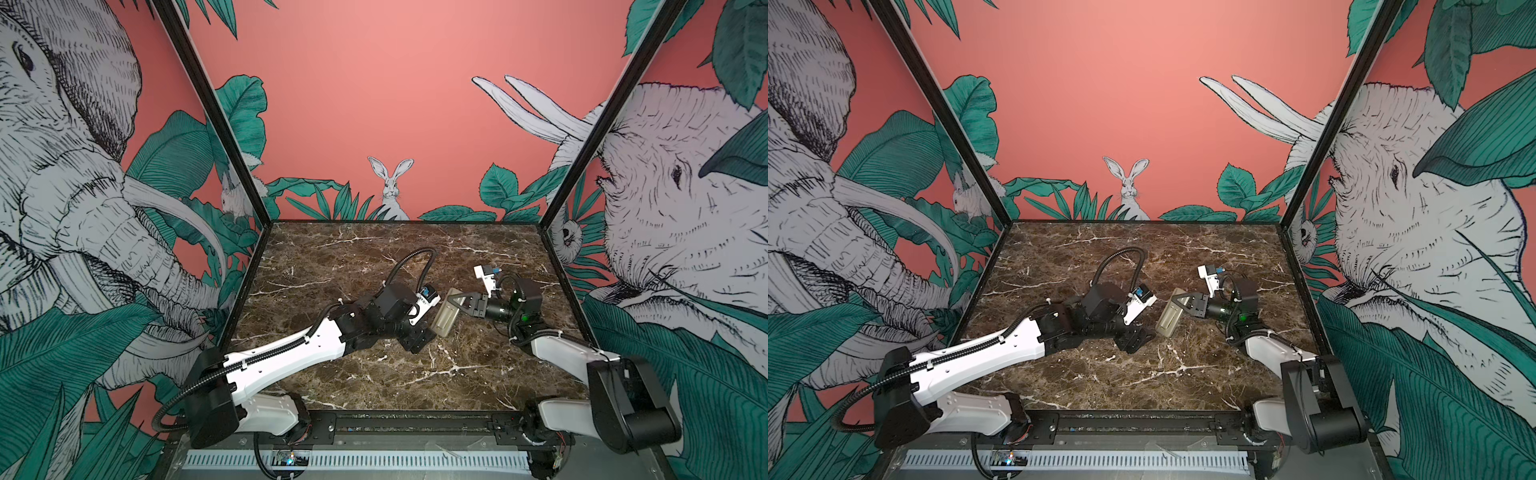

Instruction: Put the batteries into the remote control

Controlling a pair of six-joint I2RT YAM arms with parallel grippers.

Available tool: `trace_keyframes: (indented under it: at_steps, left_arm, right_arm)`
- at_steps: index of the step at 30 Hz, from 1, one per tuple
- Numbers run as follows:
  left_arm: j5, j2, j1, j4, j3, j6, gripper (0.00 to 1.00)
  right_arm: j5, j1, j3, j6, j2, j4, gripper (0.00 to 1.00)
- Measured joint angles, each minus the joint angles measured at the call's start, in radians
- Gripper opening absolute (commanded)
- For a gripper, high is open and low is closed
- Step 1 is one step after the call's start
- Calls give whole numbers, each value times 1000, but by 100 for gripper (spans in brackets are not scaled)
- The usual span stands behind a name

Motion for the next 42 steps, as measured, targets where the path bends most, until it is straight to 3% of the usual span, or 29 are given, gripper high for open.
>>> trace_keyframes:
  at_steps: [14,26,42]
  left_arm:
    - [29,1,7,88,-40,15,74]
    - [12,32,29,108,-50,26,66]
    - [-2,58,31,113,-50,48,61]
  right_arm:
    - [-35,14,0,105,81,164,0]
    - [-35,23,0,89,79,148,0]
    - [-43,34,0,70,76,119,0]
